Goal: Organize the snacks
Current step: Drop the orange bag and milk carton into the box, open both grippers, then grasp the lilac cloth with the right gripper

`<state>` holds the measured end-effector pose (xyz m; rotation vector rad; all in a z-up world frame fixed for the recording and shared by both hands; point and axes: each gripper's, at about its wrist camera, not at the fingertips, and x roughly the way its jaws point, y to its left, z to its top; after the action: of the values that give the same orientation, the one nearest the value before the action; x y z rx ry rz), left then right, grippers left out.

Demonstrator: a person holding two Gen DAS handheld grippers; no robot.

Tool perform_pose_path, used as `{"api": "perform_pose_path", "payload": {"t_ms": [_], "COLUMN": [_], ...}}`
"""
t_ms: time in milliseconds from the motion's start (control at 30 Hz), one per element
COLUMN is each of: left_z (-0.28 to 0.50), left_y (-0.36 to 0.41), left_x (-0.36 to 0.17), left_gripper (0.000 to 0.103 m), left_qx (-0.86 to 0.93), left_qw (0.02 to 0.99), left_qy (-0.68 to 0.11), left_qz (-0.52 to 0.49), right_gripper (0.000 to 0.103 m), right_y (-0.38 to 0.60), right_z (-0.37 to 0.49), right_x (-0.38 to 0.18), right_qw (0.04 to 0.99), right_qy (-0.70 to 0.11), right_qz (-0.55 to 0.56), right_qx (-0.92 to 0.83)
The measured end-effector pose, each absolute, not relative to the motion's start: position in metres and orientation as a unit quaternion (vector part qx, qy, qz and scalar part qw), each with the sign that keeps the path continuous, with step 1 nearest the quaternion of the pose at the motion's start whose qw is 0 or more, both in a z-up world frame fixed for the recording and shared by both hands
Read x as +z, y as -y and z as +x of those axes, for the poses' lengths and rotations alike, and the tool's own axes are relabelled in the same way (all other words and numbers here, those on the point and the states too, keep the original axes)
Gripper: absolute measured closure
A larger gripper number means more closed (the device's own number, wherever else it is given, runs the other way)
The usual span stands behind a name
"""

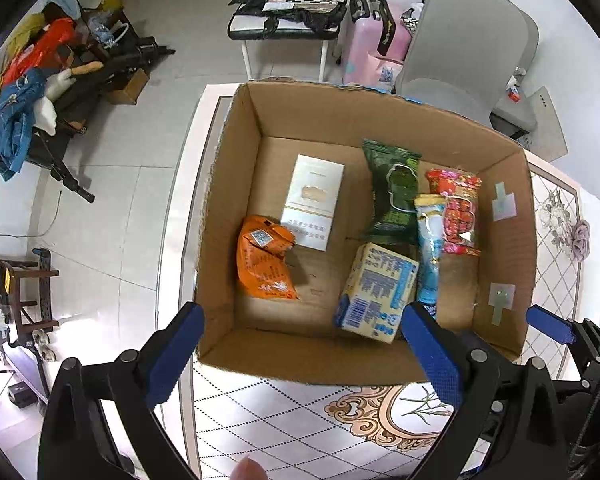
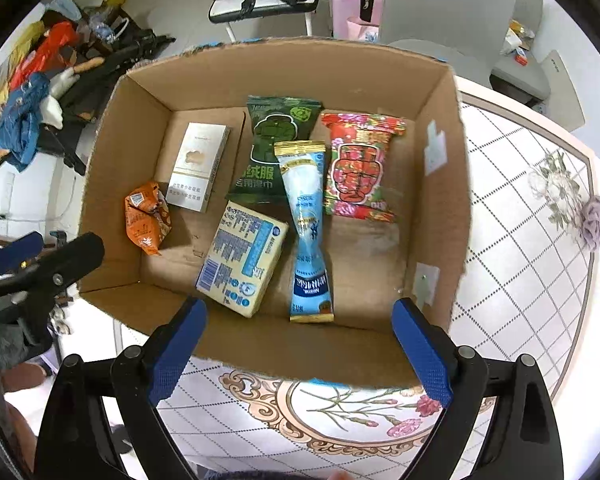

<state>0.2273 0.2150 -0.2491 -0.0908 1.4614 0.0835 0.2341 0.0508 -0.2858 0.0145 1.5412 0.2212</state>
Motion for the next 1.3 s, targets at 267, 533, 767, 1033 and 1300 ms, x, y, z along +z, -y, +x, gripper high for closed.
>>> {"api": "perform_pose_path", "payload": {"t_ms": [267,533,767,1033,1300], "left_z": [0.217,0.233,0.261,0.293,0.312], "left_y": [-0.182,-0.129,-0.063,-0.012,0.007], "left_x": [-0.232,-0.229,-0.264,-0.301,-0.323], "left_gripper": [0.002,0.002,0.002,0.002,0.002], "left_qx": [0.043,0.077,0.098,0.125,0.158], "left_qw": [0.754,0.772,0.755,0.738,0.722], "left_qy": [-0.653,-0.631,-0.648,-0.661,-0.668], "left_qz": [-0.049,-0.017,0.016,0.052,0.088], "right_gripper": [0.007,0.007,0.007,0.007,0.007], "right_y": [0.005,0.163,0.336,0.424,0.455], "right_z": [0.220,0.235,0.269,0.325,0.354], "right_x": [-0.258,-0.263,-0.309,-0.379,-0.434], "right_qw": [0.723,0.732,0.717,0.684,0.663], "right_qy": [-0.679,-0.664,-0.634,-0.649,-0.655], "right_qz": [0.072,0.152,0.246,0.261,0.262], "right_qx": [0.108,-0.005,-0.153,-0.205,-0.253]}}
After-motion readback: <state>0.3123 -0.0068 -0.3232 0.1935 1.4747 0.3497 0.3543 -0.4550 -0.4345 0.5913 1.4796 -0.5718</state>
